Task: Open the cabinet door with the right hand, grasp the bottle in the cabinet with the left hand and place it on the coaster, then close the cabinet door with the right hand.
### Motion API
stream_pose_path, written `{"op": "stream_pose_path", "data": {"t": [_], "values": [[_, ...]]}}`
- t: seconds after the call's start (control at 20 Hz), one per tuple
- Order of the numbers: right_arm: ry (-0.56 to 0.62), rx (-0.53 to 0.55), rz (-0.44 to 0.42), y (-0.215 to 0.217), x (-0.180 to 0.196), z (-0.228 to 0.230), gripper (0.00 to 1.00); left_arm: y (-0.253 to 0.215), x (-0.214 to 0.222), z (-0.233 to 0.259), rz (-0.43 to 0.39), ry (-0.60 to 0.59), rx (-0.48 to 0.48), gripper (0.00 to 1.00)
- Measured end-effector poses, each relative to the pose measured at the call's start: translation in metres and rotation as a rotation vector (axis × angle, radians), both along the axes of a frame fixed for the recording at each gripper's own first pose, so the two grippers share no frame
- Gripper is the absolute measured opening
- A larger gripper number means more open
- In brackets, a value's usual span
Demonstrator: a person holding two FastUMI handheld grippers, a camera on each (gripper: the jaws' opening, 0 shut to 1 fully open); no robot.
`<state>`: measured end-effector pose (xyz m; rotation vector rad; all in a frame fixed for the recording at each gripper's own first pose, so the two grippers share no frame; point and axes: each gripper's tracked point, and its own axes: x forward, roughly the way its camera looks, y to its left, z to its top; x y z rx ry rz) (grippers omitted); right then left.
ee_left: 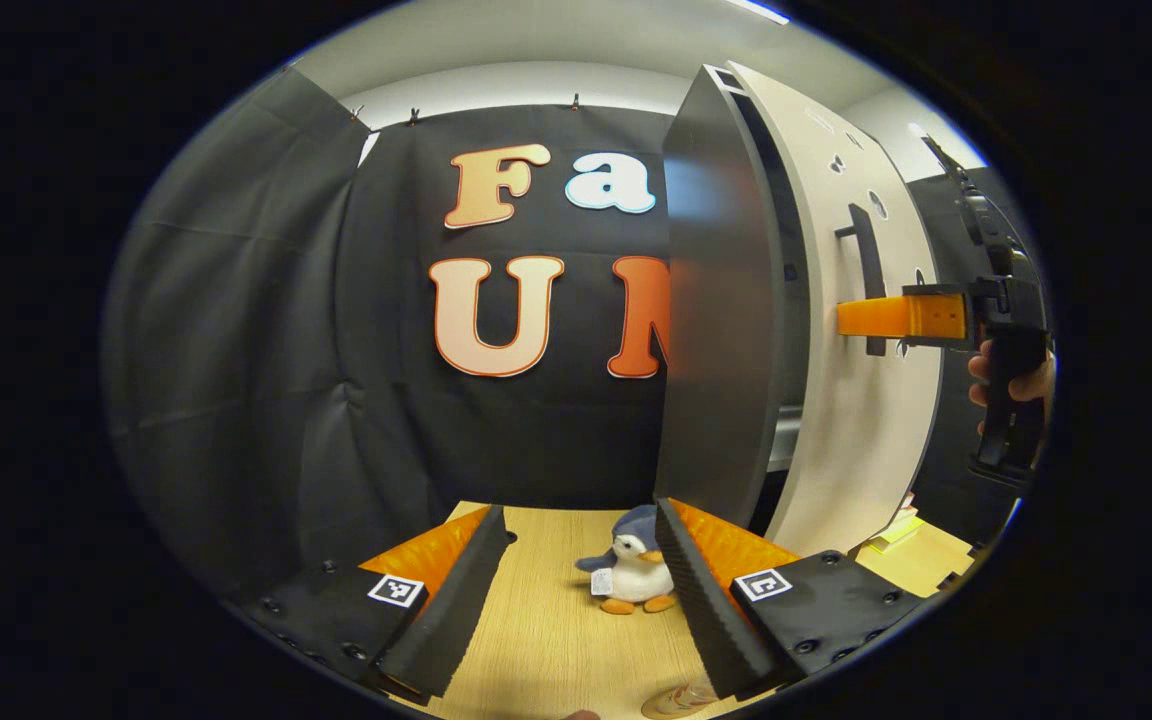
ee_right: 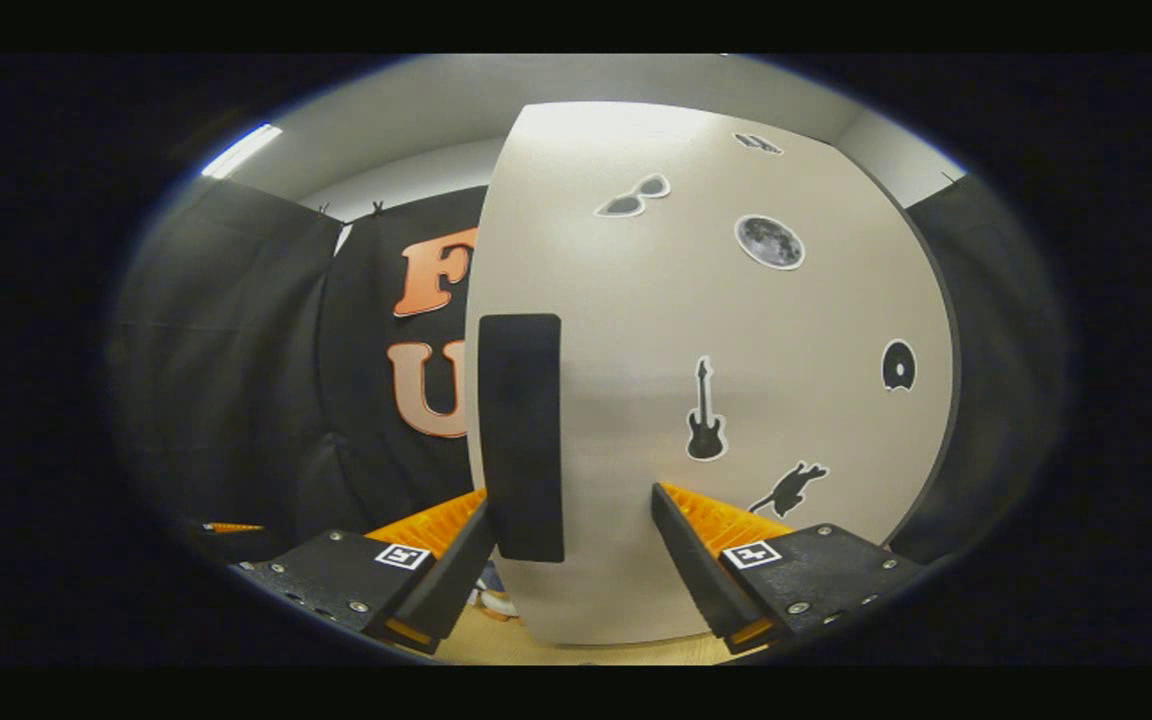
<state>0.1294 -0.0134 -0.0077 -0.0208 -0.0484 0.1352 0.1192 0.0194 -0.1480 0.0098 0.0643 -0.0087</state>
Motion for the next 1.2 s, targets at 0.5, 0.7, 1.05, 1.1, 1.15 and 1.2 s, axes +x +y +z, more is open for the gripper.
{"op": "stream_pose_path", "data": {"t": [0.5, 0.7, 1.05, 1.1, 1.15, 1.2], "values": [[-0.023, -0.029, -0.089, -0.004, 0.016, -0.005, 0.92, 0.0, 0.017, -0.004, -0.022, 0.014, -0.024, 0.96], [0.0, -0.019, -0.08, -0.003, 0.017, -0.005, 0.92, -0.006, 0.012, 0.0, -0.028, 0.014, -0.039, 0.95], [0.006, 0.024, -0.052, -0.021, -0.061, 0.006, 0.93, -0.033, -0.027, 0.029, -0.031, -0.018, -0.027, 0.95], [0.006, 0.018, -0.057, -0.028, -0.078, 0.007, 0.93, -0.039, -0.036, 0.033, -0.026, -0.02, -0.026, 0.95], [0.004, 0.015, -0.059, -0.034, -0.096, 0.007, 0.93, -0.046, -0.046, 0.039, -0.028, -0.025, -0.031, 0.95], [0.005, 0.011, -0.063, -0.04, -0.115, 0.006, 0.93, -0.055, -0.057, 0.046, -0.029, -0.035, -0.036, 0.94]]}}
